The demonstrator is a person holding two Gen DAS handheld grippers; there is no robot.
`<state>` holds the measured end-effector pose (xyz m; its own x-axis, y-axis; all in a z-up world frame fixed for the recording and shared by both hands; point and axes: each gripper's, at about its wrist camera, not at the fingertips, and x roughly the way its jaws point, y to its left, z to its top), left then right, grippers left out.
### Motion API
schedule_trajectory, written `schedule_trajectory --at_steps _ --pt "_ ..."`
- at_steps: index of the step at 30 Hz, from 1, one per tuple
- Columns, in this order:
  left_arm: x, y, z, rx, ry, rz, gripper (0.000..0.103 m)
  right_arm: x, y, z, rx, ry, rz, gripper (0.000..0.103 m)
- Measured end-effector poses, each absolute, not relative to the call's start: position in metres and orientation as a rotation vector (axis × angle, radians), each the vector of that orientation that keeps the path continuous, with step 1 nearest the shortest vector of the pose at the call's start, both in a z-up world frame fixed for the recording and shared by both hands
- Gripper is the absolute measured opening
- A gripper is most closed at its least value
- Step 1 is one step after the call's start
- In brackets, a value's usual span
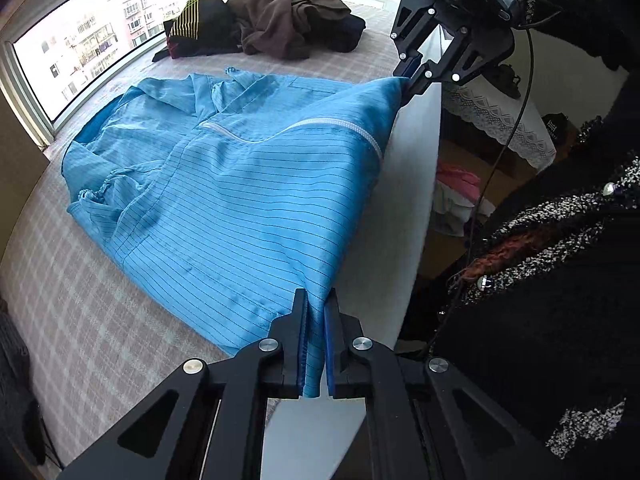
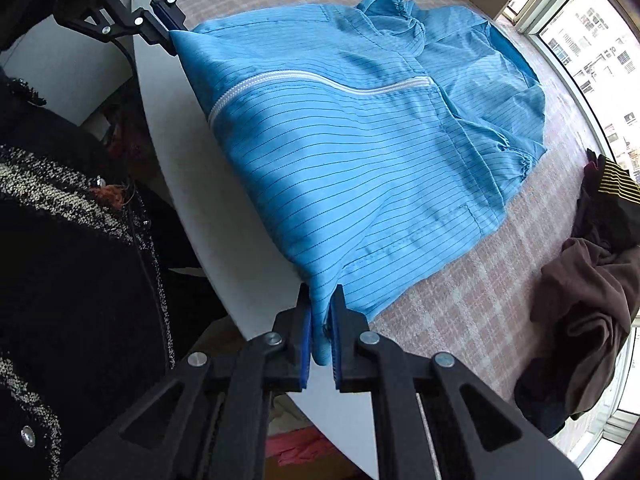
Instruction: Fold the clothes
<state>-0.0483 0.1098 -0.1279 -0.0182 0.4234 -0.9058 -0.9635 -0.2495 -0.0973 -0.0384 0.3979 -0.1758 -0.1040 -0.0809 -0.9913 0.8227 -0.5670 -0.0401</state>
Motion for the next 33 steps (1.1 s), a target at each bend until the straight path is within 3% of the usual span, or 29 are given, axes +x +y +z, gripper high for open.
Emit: schedule_trajectory --at_steps 9,16,21,27,33 --pt "-0.093 0.11 -0.065 -0.939 0.774 1.685 0.006 -0.065 0.361 -0.104 1.356 1.029 -1.829 0.007" --pt "-0.191 0.125 -0.043 -0.891 0.817 1.751 0.006 -0.189 0.358 -0.084 1.311 1.103 -1.844 0.007" --pt "-0.281 0.132 -0.051 -0.953 0.738 1.754 0.006 -0.288 0.36 -0.101 1.366 1.079 -1.793 0.007" --pt "-0.395 0.144 -0.11 -1.121 0.662 1.689 0.006 -0.408 0.355 -0.158 1.478 0.974 -1.699 0.008" --pt "-0.461 0.153 -0.179 -1.24 0.604 1.614 0.006 -0.468 0.353 -0.23 1.549 0.943 -1.617 0.008"
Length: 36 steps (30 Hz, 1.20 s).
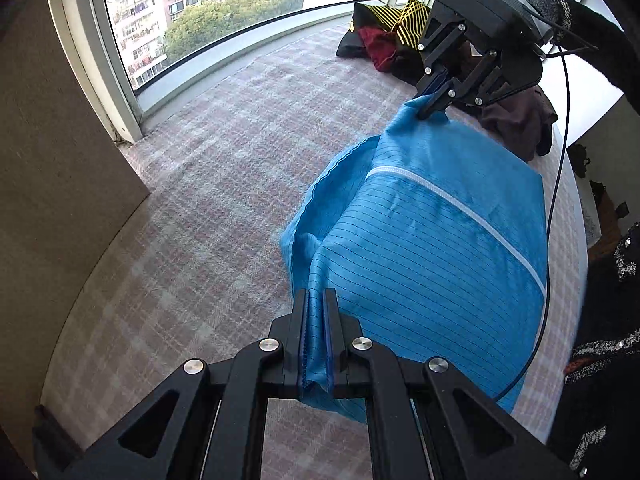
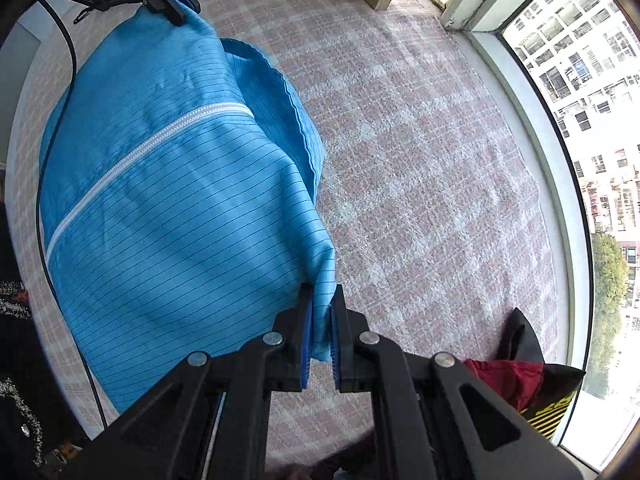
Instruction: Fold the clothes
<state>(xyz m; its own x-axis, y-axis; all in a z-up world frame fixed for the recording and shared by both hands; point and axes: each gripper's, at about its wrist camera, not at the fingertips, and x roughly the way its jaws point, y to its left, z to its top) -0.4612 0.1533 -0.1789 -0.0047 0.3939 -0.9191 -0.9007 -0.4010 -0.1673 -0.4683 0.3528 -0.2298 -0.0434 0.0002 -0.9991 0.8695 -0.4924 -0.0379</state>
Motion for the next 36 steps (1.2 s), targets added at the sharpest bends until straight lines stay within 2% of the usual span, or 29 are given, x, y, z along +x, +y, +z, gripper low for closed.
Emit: schedule_trajectory --at_steps 2,6,12,14,17,20,21,25,27,31,33,34,36 --pt "-0.472 0.155 -0.192 -1.266 0.576 1.61 0.006 -0.477 0.355 -0.243 1.575 0.908 -1.612 0.008" --pt "-0.483 0.148 -0.196 -1.3 0.525 1.629 0.021 -0.49 0.371 -0.238 1.675 0.737 -1.662 0.018" --pt "-0.469 0.11 -0.146 -1.223 0.496 1.781 0.025 -0.476 0.426 -0.163 1.631 0.46 -2.01 0.027" --pt "-0.458 0.091 -0.13 -1.192 0.436 1.841 0.026 -0.454 0.438 -0.15 1.586 0.362 -2.06 0.043" --pt "-0.43 0.076 -0.121 -1.148 0.335 1.875 0.027 -0.428 0.438 -0.155 1.527 0.187 -2.087 0.043" --pt "-0.401 0.089 -0.138 -1.144 0.298 1.82 0.027 -0.412 0.423 -0.172 1.457 0.059 -2.065 0.043" --pt "-0.397 0.097 -0.146 -1.149 0.288 1.803 0.027 -0.412 0.415 -0.184 1.472 0.05 -2.06 0.043" --pt "-0.401 0.128 -0.185 -1.189 0.307 1.836 0.027 -0.418 0.397 -0.236 1.616 0.22 -2.071 0.043" --pt "-0.409 0.133 -0.203 -1.258 0.314 1.85 0.025 -0.42 0.405 -0.247 1.681 0.185 -2.05 0.043" --pt "-0.398 0.135 -0.196 -1.257 0.403 1.875 0.027 -0.388 0.451 -0.206 1.553 -0.033 -2.141 0.043" --pt "-0.384 0.134 -0.181 -1.23 0.482 1.878 0.027 -0.365 0.469 -0.198 1.524 -0.064 -2.166 0.02" --pt "-0.376 0.136 -0.176 -1.228 0.492 1.868 0.027 -0.352 0.477 -0.199 1.528 -0.048 -2.171 0.001" --pt "-0.362 0.141 -0.167 -1.227 0.506 1.844 0.028 -0.331 0.488 -0.21 1.544 -0.025 -2.158 0.002"
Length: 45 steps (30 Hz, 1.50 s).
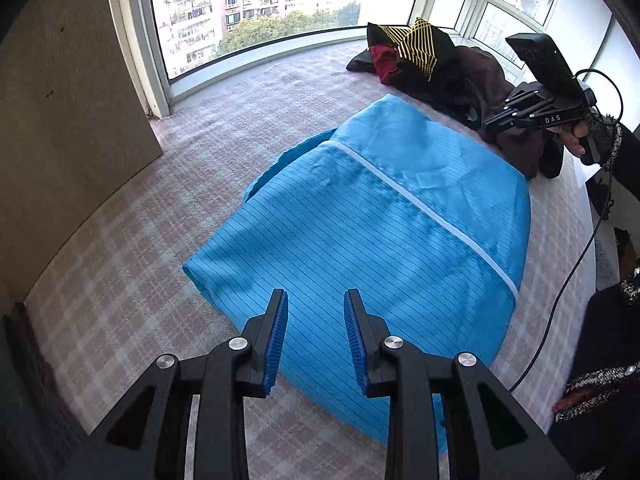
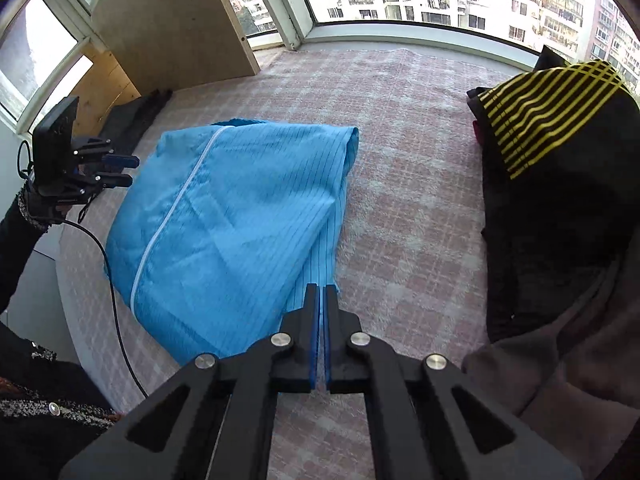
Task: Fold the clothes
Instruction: 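Grasp the folded coat edge with the right gripper while the left gripper presses the coat, then hold the coat edge with both grippers and pull it flat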
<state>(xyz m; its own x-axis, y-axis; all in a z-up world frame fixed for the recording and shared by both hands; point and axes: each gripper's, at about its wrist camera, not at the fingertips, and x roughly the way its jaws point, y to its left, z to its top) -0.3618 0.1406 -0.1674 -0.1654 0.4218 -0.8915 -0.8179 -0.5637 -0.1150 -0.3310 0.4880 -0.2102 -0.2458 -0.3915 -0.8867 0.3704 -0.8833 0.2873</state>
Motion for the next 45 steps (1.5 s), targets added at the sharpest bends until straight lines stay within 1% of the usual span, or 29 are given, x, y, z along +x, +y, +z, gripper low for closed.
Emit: schedule_trajectory --at_steps 2,5,8,11,12,14,15,16,20,22,27,29,31,34,39,42,43,44,45 --pt "-0.35 0.148 -0.163 -1.233 0.521 1.817 0.028 -0.32 0.494 -0.225 1.532 -0.065 -2.107 0.002" --pt "-0.336 0.168 -0.165 -1.253 0.55 1.773 0.028 -0.315 0.493 -0.231 1.44 -0.135 -2.051 0.002" --pt "-0.321 0.201 -0.163 -1.262 0.604 1.723 0.028 -0.317 0.488 -0.232 1.413 -0.102 -2.027 0.002" --pt "-0.307 0.239 -0.154 -1.227 0.665 1.644 0.029 -0.322 0.487 -0.245 1.443 -0.105 -1.964 0.002" --pt "-0.306 0.257 -0.15 -1.212 0.677 1.613 0.032 -0.323 0.487 -0.249 1.448 -0.112 -1.942 0.002" --pt "-0.304 0.294 -0.142 -1.18 0.696 1.55 0.036 -0.325 0.489 -0.251 1.415 -0.195 -1.896 0.002" --pt "-0.306 0.315 -0.139 -1.192 0.677 1.512 0.044 -0.326 0.49 -0.25 1.389 -0.232 -1.883 0.002" --pt "-0.309 0.336 -0.137 -1.216 0.661 1.489 0.047 -0.326 0.49 -0.248 1.364 -0.249 -1.881 0.002" --pt "-0.342 0.402 -0.144 -1.392 0.619 1.501 0.047 -0.321 0.492 -0.241 1.275 -0.281 -1.884 0.002" --pt "-0.352 0.418 -0.152 -1.473 0.628 1.514 0.047 -0.318 0.494 -0.239 1.233 -0.304 -1.889 0.002" --pt "-0.359 0.426 -0.178 -1.617 0.741 1.58 0.046 -0.309 0.49 -0.235 1.174 -0.31 -1.907 0.002" --pt "-0.356 0.426 -0.186 -1.648 0.753 1.563 0.04 -0.307 0.483 -0.231 1.157 -0.281 -1.916 0.002" --pt "-0.35 0.424 -0.187 -1.619 0.786 1.539 0.016 -0.307 0.479 -0.227 1.156 -0.252 -1.916 0.002" --pt "-0.347 0.413 -0.175 -1.567 0.793 1.555 0.005 -0.307 0.476 -0.224 1.167 -0.221 -1.909 0.002" --pt "-0.343 0.386 -0.148 -1.516 0.781 1.607 0.003 -0.318 0.492 -0.234 1.287 -0.18 -1.953 0.003" --pt "-0.336 0.375 -0.132 -1.474 0.792 1.626 0.003 -0.325 0.5 -0.235 1.338 -0.189 -1.927 0.004" --pt "-0.335 0.372 -0.128 -1.475 0.782 1.628 0.003 -0.324 0.496 -0.232 1.329 -0.161 -1.914 0.008" --pt "-0.337 0.374 -0.126 -1.472 0.783 1.627 0.003 -0.324 0.492 -0.229 1.321 -0.133 -1.9 0.016" --pt "-0.338 0.376 -0.123 -1.469 0.785 1.625 0.003 -0.323 0.488 -0.225 1.311 -0.102 -1.884 0.021"
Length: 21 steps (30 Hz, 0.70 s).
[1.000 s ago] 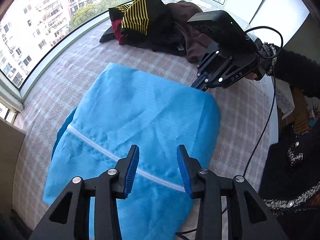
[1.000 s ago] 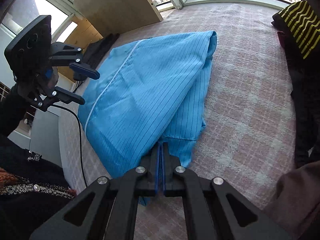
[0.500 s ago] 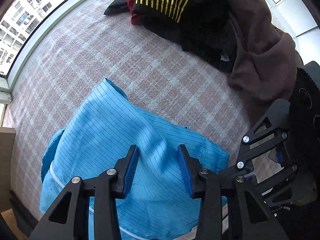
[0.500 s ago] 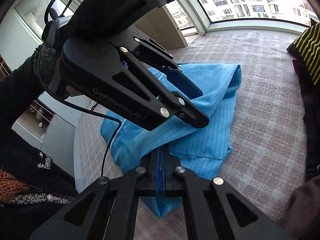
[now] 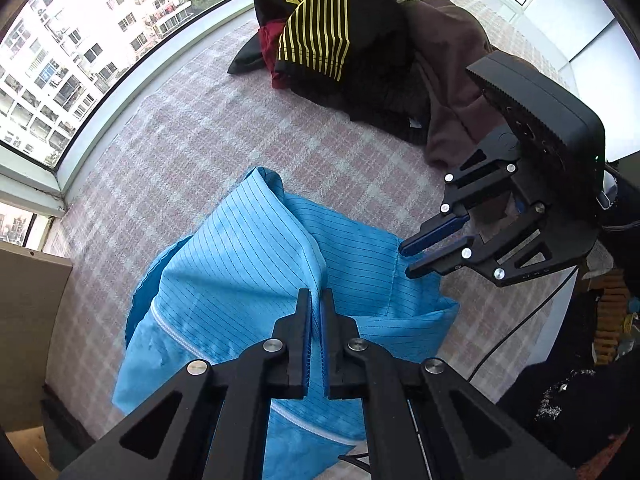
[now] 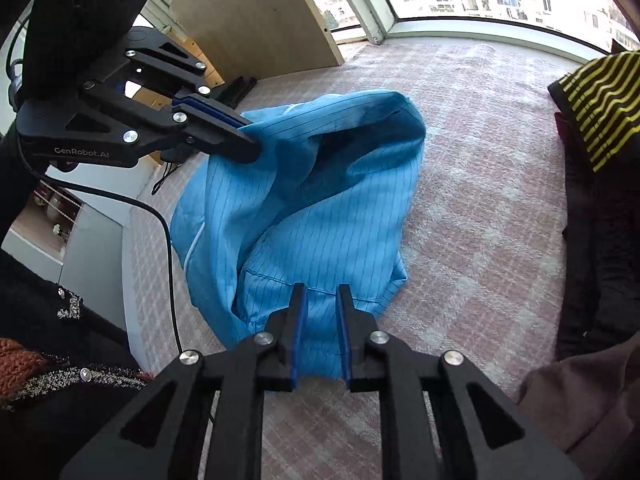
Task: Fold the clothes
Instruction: 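Hold the coat edge with both grippers and pull it flat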
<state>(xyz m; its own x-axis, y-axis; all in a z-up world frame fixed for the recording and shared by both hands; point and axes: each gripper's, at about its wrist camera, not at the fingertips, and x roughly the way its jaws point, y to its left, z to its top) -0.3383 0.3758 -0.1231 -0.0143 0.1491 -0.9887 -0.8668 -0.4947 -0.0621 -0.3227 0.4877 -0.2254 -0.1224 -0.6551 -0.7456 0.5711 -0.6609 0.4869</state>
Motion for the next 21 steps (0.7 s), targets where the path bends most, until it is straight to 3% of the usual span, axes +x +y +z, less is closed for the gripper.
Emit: schedule_trajectory --at_steps 2,6,7,10,21 --pt "-0.341 0.381 -0.123 -1.468 0.78 1.623 0.003 -0.318 0.471 -0.223 1.3 0.013 -1.838 0.037" --pt "-0.341 0.384 -0.126 -1.465 0.769 1.616 0.003 -0.321 0.448 -0.243 1.353 0.16 -1.798 0.04" --pt "-0.34 0.385 -0.126 -1.459 0.772 1.614 0.003 -0.324 0.445 -0.251 1.366 0.163 -1.789 0.04" --pt "-0.341 0.385 -0.126 -1.454 0.773 1.606 0.003 -0.332 0.445 -0.263 1.378 0.118 -1.784 0.006" --pt "-0.347 0.384 -0.125 -1.44 0.754 1.608 0.003 -0.368 0.434 -0.299 1.433 -0.254 -1.594 0.003"
